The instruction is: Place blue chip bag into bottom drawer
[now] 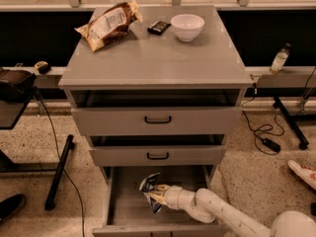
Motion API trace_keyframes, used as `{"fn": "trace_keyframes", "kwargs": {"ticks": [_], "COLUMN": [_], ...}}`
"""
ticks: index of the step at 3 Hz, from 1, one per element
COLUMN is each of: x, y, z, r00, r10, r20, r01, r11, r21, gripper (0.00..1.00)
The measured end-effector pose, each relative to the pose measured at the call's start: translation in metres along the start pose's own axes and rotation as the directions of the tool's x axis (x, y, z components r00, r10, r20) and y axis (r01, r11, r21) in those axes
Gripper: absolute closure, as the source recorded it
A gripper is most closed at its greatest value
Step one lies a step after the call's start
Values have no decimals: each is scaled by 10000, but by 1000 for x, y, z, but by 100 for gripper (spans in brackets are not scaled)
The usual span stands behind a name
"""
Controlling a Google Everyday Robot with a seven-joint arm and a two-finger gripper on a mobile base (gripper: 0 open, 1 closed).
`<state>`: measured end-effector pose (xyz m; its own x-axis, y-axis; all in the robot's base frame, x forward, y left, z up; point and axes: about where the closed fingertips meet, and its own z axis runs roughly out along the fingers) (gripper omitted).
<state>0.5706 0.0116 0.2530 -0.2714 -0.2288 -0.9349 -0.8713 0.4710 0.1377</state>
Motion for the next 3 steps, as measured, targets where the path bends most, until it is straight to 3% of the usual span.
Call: {"fn": "trace_keyframes", "kwargs": {"ticks": [1,2,3], "x": [0,-17,-65], "y": [0,11,34], "z": [0,-4,-30], "r00": [10000,9996,9928], "r10": [0,-257,-1106], "r20": [0,-138,-461], "r01": [0,253,1091], "r11": [10000,9993,9935], "r21": [-1,-283,-335], "gripper": [15,0,0]}}
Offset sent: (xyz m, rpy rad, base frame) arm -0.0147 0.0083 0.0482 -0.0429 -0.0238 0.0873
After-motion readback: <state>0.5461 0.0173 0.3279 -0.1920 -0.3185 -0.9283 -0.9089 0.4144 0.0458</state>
